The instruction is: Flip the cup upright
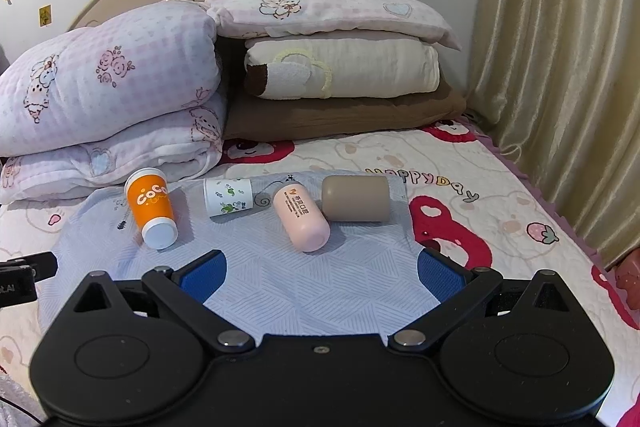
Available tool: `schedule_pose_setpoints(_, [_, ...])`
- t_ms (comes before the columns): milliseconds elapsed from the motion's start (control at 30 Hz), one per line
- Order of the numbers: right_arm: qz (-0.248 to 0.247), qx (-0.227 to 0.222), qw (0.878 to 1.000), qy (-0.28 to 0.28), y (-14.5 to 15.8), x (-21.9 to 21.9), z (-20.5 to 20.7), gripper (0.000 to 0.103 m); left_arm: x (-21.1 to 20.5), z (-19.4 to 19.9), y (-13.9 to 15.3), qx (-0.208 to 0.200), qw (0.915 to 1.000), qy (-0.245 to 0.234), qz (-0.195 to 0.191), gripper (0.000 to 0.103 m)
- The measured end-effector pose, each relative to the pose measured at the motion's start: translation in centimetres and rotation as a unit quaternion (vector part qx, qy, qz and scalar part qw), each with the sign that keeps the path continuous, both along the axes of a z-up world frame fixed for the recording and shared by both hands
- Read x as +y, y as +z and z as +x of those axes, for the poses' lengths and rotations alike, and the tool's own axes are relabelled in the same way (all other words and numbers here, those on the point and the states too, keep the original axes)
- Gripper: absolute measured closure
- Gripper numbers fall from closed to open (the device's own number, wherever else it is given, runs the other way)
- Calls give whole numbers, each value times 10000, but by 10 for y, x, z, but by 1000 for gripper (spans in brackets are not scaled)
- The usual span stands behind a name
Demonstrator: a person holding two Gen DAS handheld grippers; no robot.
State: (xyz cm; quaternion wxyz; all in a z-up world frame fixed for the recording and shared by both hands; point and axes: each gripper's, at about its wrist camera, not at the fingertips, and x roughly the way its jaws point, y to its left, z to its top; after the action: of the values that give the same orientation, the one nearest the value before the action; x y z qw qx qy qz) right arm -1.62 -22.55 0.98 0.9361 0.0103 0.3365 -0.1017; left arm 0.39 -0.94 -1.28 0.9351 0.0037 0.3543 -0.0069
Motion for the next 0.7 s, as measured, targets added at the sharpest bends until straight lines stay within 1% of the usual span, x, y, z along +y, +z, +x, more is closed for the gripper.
schedule_pose_setpoints(100, [6,6,10000,-27,-1,-1,0,0,1,1,0,21,9998,-95,-178,1])
schedule_pose_setpoints(167, [8,8,10000,-36,-1,-2,1,0,1,2,1,30,9997,-121,-218,1])
schedule_pose_setpoints(333, [10,4,10000,-47,-1,-4,0,0,-2,2,1,32,9998,-123,-136,1])
schedule_pose_setpoints(700, [21,5,10000,-49,-4,-10,-1,0,-1,0,-2,116,9998,-71,-156,1])
